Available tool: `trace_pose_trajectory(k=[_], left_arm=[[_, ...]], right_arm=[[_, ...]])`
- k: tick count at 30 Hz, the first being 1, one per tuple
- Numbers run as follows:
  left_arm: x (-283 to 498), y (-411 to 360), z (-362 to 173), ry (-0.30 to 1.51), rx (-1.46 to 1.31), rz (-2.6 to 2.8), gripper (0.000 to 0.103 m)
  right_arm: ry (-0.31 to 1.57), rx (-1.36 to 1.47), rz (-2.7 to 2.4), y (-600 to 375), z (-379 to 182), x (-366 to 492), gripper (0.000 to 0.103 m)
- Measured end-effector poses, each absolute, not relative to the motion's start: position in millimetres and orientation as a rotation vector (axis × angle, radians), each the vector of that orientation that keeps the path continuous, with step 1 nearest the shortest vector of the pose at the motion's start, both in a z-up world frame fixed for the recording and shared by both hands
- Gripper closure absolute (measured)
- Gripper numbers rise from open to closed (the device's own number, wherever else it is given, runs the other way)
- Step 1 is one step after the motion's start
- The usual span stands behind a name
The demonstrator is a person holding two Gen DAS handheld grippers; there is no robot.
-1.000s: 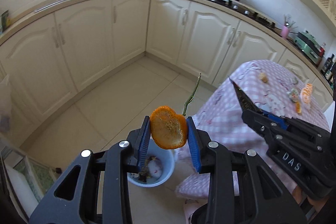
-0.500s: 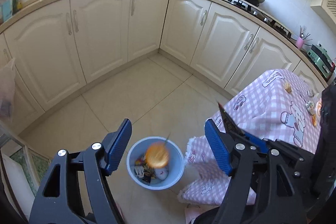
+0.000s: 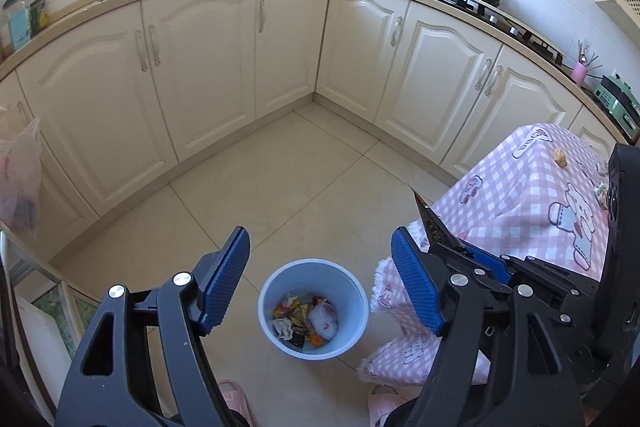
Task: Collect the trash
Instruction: 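Carry the orange peel and black packet to the blue bucket, then open both tools to drop the peel and packet into the bucket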
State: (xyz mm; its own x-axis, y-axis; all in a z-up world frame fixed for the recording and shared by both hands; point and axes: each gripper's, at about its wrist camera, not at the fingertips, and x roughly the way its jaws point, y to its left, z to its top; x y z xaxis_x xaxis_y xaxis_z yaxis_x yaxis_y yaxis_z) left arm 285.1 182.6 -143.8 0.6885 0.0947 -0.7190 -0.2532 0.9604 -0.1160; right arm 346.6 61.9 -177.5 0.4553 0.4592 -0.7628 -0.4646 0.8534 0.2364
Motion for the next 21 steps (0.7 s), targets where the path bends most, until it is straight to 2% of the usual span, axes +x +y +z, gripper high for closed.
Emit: trace_pose_trajectory(k=[10, 14, 16, 21], left_arm=[[277, 204, -141, 0.769, -0.247, 0.266, 0.031], [276, 210, -139, 0.764, -0.259, 0.281, 0.031], [276, 210, -138, 0.763, -0.261, 0.287, 0.031], [273, 205, -131, 0.753, -0.256, 0.281, 0.031]], right_arm=[[0.912, -0.011, 0.599, 80, -170, 353, 0.087], [0.853, -0.015, 0.593, 85, -158, 357, 0.082], [0.843, -0.010, 0.593, 85, -153, 358, 0.076], [0.811, 0.002, 0.580, 71, -141, 355, 0.076]])
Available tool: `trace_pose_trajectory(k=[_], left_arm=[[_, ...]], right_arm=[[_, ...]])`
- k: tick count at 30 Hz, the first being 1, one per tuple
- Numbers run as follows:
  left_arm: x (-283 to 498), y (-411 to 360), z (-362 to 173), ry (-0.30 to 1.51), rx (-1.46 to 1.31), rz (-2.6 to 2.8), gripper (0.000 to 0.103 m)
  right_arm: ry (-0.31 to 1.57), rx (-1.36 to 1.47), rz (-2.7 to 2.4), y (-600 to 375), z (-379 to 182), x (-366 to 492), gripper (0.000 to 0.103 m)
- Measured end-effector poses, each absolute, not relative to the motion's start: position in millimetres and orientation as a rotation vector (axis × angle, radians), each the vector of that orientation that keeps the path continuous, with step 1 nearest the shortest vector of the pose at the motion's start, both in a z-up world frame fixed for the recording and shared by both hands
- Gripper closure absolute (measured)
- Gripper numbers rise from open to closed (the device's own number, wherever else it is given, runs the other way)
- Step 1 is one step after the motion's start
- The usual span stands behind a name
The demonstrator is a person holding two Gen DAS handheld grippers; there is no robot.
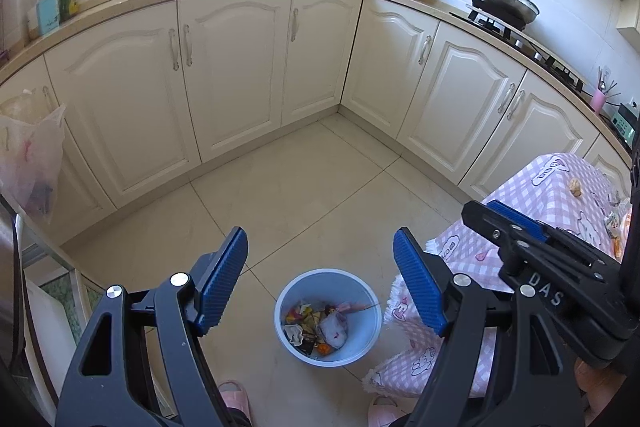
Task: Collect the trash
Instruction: 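Move both tools back over the table, then grasp the round orange cracker with the left tool while the right tool grasps the orange-white bag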
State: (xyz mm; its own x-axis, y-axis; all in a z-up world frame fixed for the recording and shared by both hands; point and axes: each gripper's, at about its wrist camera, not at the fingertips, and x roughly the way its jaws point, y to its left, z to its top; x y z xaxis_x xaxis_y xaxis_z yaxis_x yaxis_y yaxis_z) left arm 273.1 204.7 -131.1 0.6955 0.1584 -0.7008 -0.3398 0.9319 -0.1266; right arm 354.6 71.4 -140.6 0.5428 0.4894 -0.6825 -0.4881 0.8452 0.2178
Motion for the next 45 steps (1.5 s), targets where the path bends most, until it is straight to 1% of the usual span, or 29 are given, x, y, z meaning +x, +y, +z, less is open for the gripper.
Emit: trace_pose_trajectory(k=[8, 11, 18, 23, 27, 33, 38, 43, 44, 45], left_arm=[[268, 163, -108, 0.722, -0.205, 0.212, 0.030], [268, 143, -100, 0.711, -0.188, 0.172, 0.030], [274, 72, -83, 0.703, -0.113, 0.039, 0.030], [287, 10, -78, 0.715, -0.056, -0.094, 0.030], [303, -45, -80, 0.731, 0.004, -0.195, 0.030], [326, -122, -97, 0.781, 0.108, -0.306, 0.030], [345, -158, -109, 0.815, 0.162, -0.348, 0.030], [371, -184, -121, 0.861, 0.181, -0.368, 0.030], [376, -186, -123, 0.869, 0.177, -0.373, 0.033], [382, -190, -126, 0.885, 0.174, -0.382, 0.038]], right_arm=[[0.772, 0.035, 0.522, 23, -118, 340, 0.076], [0.753, 0.053, 0.490, -4, -109, 332, 0.073], [0.697, 0.108, 0.382, -87, -90, 315, 0.072], [0.657, 0.145, 0.267, -160, -81, 305, 0.068], [0.636, 0.180, 0.132, -231, -81, 301, 0.066], [0.651, 0.246, 0.010, -306, -96, 308, 0.065], [0.673, 0.269, -0.030, -335, -111, 316, 0.065], [0.693, 0.283, -0.044, -354, -120, 333, 0.060], [0.698, 0.285, -0.046, -357, -122, 338, 0.060], [0.702, 0.286, -0.048, -358, -123, 341, 0.059]])
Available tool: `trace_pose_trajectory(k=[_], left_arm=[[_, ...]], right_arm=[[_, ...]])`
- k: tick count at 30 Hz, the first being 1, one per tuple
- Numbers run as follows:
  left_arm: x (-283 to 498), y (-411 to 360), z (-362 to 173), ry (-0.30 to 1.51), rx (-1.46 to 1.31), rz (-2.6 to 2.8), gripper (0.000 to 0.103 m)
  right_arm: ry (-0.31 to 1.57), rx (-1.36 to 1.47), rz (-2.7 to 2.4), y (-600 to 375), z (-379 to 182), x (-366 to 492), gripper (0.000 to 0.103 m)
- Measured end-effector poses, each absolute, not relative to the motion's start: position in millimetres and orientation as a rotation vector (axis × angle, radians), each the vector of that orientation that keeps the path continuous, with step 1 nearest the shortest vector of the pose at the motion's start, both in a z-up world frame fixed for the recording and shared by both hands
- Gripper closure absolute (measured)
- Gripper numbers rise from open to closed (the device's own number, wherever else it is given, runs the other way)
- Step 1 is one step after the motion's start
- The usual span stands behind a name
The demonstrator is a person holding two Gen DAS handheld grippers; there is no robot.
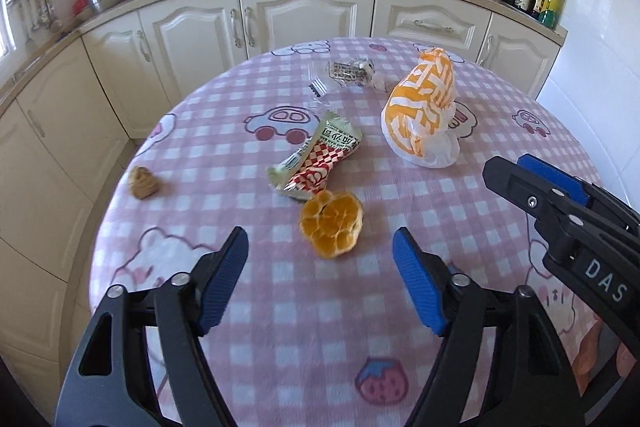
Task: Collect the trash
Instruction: 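Grasp the round orange cracker with the left tool while the right tool grasps the orange-white bag, then carry the cracker and bag to the bucket and open the left tool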
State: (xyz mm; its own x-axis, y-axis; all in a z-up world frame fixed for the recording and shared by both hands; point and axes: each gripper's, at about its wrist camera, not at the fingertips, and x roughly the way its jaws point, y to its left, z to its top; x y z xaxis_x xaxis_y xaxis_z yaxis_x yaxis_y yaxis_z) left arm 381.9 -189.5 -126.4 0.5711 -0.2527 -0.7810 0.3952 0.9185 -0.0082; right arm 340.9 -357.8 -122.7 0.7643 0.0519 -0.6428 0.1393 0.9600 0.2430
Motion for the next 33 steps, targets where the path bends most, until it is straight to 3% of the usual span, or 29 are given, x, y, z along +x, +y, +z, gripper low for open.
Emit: trace_pose_trajectory(k=[1, 3, 5, 7, 16, 17, 18, 21, 33], left_arm=[[385, -193, -129, 0.897, 0.176, -0.387, 0.040], [394, -197, -136, 0.927, 0.182, -0.401, 0.061], [397, -197, -137, 0.911, 0.190, -0.396, 0.073], [398, -191, -133, 0.907, 0.152, -0.412, 0.073], [394, -151, -109, 0.818, 0.037, -0.331, 0.073], [395, -148, -108, 0.815, 0.035, -0.320, 0.073], [394, -144, -107, 0.813, 0.031, -0.311, 0.073], [392, -135, -103, 0.807, 0.023, -0.300, 0.073], [340, -74, -69, 0.737, -0.029, -0.263, 0.073]], right_arm=[[0.705, 0.290, -0.046, -359, -124, 345, 0.057], [0.719, 0.299, -0.045, -361, -126, 353, 0.054], [0.721, 0.311, -0.038, -362, -124, 361, 0.048], [0.717, 0.318, -0.034, -361, -121, 371, 0.041], [0.795, 0.265, -0.070, -341, -130, 419, 0.041], [0.802, 0.268, -0.075, -341, -133, 422, 0.042], [0.808, 0.259, -0.078, -341, -136, 422, 0.067], [0.802, 0.265, -0.074, -346, -137, 413, 0.083], [0.639, 0.226, 0.040, -297, -74, 329, 0.085]])
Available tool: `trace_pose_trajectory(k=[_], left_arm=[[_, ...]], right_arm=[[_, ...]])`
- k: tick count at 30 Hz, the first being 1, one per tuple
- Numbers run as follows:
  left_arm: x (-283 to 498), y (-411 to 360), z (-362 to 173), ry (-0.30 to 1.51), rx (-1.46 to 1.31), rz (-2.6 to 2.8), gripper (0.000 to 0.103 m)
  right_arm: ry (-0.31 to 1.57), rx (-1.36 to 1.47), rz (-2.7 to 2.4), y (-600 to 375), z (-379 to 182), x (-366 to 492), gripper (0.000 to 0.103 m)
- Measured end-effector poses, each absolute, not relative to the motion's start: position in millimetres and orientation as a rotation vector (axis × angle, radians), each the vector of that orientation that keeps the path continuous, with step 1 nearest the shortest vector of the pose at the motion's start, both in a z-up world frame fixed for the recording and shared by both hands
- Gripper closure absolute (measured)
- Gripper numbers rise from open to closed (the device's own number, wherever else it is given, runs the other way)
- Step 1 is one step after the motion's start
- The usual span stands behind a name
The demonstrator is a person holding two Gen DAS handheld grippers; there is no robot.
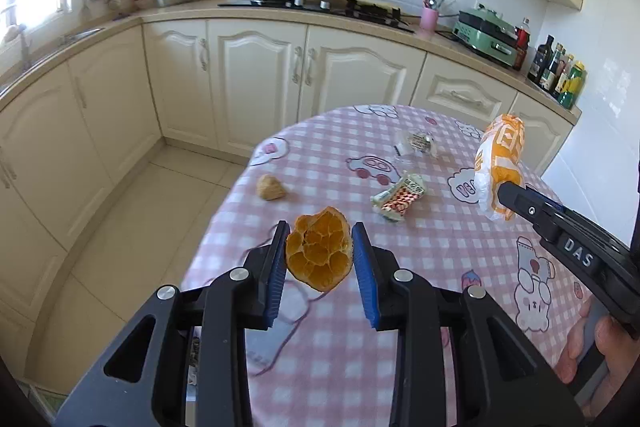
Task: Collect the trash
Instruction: 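Carry the cracker and bag to the bucket and open the left tool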
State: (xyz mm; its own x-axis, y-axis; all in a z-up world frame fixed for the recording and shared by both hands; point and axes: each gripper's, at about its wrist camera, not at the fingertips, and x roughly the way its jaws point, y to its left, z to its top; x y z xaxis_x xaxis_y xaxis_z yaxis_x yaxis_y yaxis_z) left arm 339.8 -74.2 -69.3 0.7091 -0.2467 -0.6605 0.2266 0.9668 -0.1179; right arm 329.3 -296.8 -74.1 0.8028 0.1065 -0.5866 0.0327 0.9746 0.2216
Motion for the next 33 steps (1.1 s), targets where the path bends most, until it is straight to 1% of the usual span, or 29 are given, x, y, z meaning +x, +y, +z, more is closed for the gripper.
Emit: trace_pose_trajectory(k=[8, 13, 18, 22, 33], left_arm=[[285, 3, -61, 0.714, -0.046, -0.124, 0.073], [259, 52, -67, 0.725, -0.070, -0.041, 0.073], [239, 102, -80, 0.744, -0.110, 0.037, 0.073], [236, 126, -91, 0.766, -0.138, 0.076, 0.073], [249, 157, -135, 0.851, -0.180, 0.111, 0.073]], right_arm=[[0.573, 0.179, 0.282, -198, -41, 287, 0.085], [0.589, 0.136, 0.405, -131, -41, 277, 0.085], [0.639, 0.090, 0.502, -69, -54, 272, 0.085], [0.682, 0.054, 0.546, -33, -69, 265, 0.085], [0.815, -0.010, 0.598, 22, -124, 277, 0.085]])
